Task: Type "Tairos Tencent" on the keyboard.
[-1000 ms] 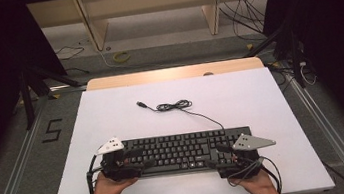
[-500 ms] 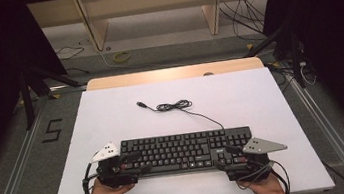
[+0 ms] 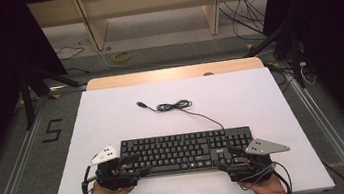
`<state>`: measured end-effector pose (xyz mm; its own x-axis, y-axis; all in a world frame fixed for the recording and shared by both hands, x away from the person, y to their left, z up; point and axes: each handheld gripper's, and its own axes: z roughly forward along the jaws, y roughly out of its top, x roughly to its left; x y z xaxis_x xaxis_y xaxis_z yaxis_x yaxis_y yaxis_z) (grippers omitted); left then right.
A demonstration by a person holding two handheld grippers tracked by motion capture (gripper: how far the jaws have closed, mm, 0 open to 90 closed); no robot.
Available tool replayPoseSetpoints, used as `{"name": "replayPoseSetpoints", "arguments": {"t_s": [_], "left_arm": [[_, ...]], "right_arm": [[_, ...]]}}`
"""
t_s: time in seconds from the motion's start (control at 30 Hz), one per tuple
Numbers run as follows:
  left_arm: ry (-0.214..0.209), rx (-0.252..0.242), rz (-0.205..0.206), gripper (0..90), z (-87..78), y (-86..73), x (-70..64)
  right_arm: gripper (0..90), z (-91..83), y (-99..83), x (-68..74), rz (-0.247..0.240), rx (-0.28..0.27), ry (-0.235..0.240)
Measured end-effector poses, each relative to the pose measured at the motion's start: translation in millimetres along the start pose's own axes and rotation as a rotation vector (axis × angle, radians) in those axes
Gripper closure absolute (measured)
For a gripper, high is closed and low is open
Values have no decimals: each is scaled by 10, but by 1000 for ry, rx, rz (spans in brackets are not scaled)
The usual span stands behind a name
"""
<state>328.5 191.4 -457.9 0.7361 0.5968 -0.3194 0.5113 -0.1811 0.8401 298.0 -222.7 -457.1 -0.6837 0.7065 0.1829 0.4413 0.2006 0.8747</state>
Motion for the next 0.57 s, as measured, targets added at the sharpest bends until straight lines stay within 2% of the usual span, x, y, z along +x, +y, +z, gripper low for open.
{"name": "replayPoseSetpoints", "arguments": {"t_s": [0.57], "left_arm": [[13,-4,-7,278,-3,2,36]], "right_arm": [[300,10,3,11,-8,-1,1]]}}
